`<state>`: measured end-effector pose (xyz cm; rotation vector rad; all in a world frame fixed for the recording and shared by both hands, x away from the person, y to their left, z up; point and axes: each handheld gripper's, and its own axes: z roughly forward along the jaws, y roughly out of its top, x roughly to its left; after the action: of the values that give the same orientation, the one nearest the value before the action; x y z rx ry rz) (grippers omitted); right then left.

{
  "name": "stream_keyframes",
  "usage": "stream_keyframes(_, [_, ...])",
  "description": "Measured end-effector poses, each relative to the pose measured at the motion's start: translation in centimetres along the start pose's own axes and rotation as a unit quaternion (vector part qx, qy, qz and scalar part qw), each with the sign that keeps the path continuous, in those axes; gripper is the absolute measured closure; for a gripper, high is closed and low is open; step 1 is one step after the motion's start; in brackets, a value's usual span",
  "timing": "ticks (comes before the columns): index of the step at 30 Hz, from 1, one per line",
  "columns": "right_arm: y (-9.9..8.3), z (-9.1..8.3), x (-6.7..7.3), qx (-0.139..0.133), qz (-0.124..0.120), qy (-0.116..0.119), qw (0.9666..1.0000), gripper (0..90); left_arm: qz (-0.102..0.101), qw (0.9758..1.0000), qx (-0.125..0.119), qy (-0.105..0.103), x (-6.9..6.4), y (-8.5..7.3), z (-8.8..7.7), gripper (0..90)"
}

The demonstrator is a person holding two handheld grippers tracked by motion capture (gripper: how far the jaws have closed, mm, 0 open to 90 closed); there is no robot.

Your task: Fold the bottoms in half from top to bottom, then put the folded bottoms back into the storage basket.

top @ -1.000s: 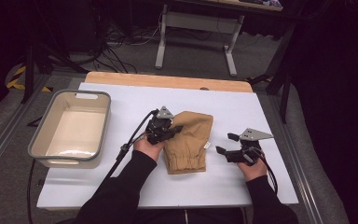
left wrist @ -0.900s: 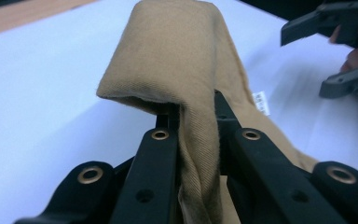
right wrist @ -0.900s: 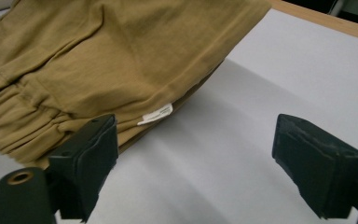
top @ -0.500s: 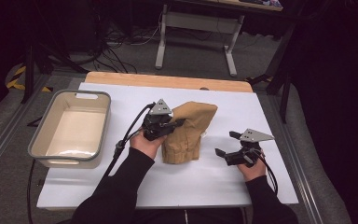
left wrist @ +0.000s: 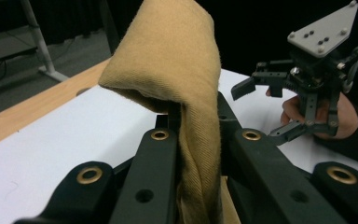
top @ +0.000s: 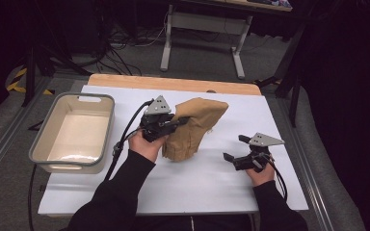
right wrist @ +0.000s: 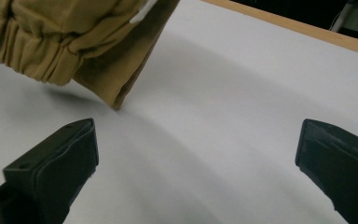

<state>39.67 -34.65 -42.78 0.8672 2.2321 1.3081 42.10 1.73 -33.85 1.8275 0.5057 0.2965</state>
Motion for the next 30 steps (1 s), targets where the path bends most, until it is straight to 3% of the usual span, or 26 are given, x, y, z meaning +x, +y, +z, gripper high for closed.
stream_keyframes(4, [-0.1,0.2,0.1,-0.001,-0.003,0.0,1.0,0.0,0.008,1.0,0.0,0.003,0.2,0.4,-0.7,83.6])
stream_keyframes(30, [-0.2,0.8,0.7,0.006,-0.026,-0.005,0.9996,0.0,-0.012,0.9994,-0.001,0.032,3.2,1.3,-6.5,83.5])
